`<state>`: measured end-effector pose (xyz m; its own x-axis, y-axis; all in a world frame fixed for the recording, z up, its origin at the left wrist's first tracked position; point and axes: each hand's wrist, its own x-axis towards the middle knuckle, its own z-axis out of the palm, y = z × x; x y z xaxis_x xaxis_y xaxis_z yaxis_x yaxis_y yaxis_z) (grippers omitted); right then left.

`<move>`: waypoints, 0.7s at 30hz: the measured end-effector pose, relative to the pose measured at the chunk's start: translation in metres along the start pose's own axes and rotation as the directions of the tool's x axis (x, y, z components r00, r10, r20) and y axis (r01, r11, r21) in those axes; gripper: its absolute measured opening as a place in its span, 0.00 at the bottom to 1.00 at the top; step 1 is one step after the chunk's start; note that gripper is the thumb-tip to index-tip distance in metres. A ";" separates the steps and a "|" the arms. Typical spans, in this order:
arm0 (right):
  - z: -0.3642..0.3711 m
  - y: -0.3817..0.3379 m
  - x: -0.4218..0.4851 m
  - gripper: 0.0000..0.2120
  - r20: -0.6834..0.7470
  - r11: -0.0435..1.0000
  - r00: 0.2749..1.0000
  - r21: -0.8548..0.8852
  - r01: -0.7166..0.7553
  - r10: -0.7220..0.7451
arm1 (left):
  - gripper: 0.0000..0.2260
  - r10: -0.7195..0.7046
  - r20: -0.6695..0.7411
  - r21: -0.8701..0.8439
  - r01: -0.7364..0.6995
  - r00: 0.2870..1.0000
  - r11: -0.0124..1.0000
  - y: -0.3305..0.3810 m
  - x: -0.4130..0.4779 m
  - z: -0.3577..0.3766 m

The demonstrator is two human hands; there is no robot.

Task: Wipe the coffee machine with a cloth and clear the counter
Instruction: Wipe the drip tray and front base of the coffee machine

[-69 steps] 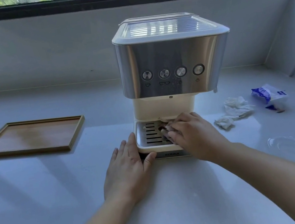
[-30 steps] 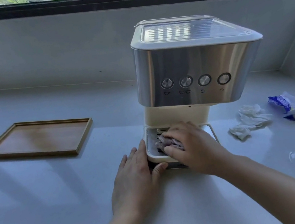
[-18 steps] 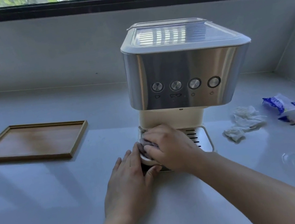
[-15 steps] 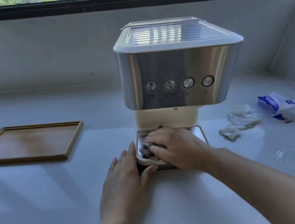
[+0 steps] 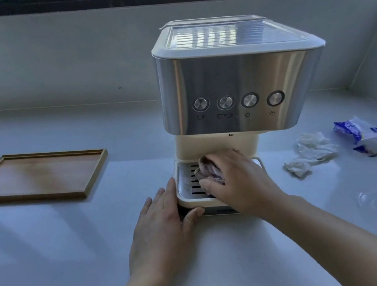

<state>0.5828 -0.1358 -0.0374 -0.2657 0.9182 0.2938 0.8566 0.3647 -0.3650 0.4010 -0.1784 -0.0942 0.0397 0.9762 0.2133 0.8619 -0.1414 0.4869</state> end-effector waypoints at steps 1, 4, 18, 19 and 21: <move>-0.001 0.007 -0.005 0.15 -0.038 1.000 0.999 -0.026 0.000 -0.001 | 0.37 0.001 0.002 -0.001 -0.001 1.000 1.000 0.000 0.000 0.000; -0.004 0.024 -0.019 0.22 -0.127 0.999 0.992 -0.044 -0.017 0.012 | 0.38 0.002 -0.007 -0.003 -0.002 1.000 1.000 0.000 0.000 -0.002; 0.012 0.003 0.010 0.09 -0.163 0.959 0.969 -0.186 -0.213 0.183 | 0.36 0.003 -0.008 -0.004 -0.003 1.000 1.000 0.001 0.000 0.001; 0.014 -0.002 0.013 0.09 -0.160 0.964 0.972 -0.174 -0.200 0.173 | 0.35 0.000 -0.012 -0.005 0.000 1.000 1.000 0.001 0.000 0.000; 0.023 -0.018 0.020 0.08 -0.153 0.976 0.978 -0.137 -0.166 0.145 | 0.34 -0.006 -0.019 -0.016 0.006 1.000 1.000 0.001 0.000 -0.001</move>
<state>0.5521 -0.1201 -0.0450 -0.0679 0.9269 0.3691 0.9414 0.1821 -0.2839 0.4013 -0.1785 -0.0930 0.0246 0.9738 0.2261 0.8539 -0.1380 0.5018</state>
